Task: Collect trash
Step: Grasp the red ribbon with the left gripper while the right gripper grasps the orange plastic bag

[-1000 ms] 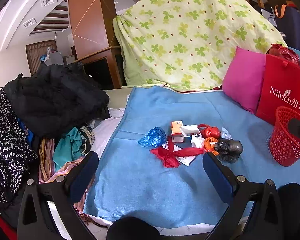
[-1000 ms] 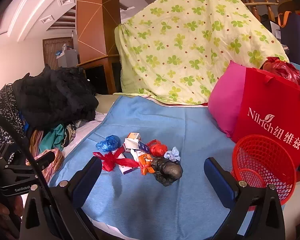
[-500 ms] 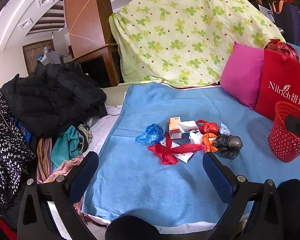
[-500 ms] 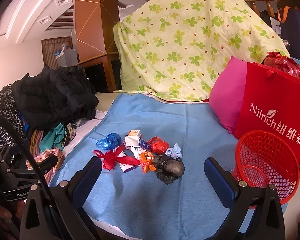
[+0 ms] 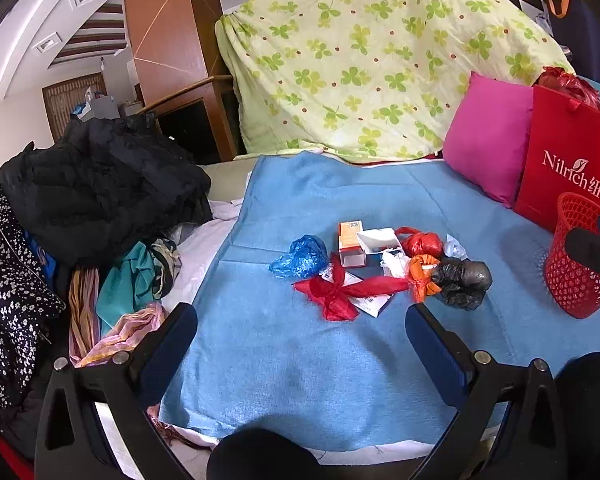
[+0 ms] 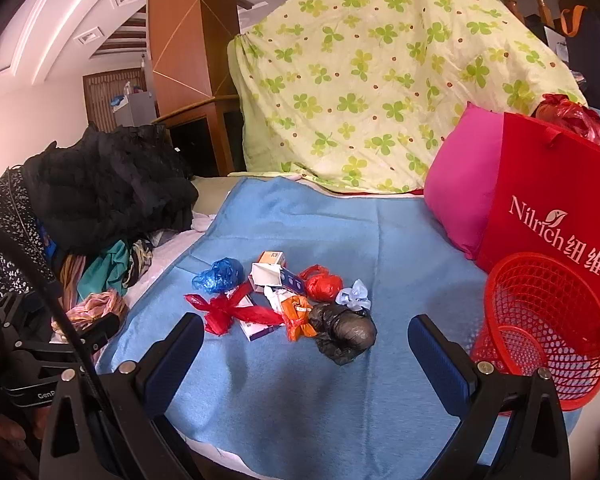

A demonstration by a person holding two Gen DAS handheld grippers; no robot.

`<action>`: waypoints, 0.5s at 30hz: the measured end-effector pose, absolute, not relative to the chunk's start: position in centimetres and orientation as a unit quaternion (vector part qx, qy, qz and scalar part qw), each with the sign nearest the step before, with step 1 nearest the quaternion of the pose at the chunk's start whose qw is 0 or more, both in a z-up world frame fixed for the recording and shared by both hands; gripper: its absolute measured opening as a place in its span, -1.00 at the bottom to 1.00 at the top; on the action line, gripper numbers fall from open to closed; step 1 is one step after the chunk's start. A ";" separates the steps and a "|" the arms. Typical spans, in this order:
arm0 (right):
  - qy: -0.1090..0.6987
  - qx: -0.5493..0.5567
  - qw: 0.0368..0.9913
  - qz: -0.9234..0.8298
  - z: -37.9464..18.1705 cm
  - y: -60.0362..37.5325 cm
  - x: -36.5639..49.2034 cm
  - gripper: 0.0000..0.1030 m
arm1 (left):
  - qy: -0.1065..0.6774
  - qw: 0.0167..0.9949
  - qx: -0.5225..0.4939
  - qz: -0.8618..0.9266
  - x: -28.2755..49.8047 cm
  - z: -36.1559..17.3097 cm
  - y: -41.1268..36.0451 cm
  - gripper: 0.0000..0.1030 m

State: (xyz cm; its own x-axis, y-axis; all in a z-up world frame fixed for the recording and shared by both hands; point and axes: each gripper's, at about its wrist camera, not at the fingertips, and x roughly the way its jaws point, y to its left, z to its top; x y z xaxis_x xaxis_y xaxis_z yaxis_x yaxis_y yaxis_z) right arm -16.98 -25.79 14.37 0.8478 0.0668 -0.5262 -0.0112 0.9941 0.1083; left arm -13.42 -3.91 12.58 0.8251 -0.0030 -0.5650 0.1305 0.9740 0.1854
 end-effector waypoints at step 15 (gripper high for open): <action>0.353 0.092 0.928 0.071 6.7 -27.5 -7.5 0.79 | 0.407 0.911 0.059 -0.033 -5.2 5.1 -1.5 1.00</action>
State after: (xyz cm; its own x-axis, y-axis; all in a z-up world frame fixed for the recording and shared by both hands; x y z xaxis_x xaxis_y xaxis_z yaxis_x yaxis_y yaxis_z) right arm -7.50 -27.45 6.65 0.7410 0.1977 -0.6418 -0.0678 0.9728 0.2214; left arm -5.21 -1.51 5.09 0.6665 -0.0113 -0.7454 0.1075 0.9909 0.0810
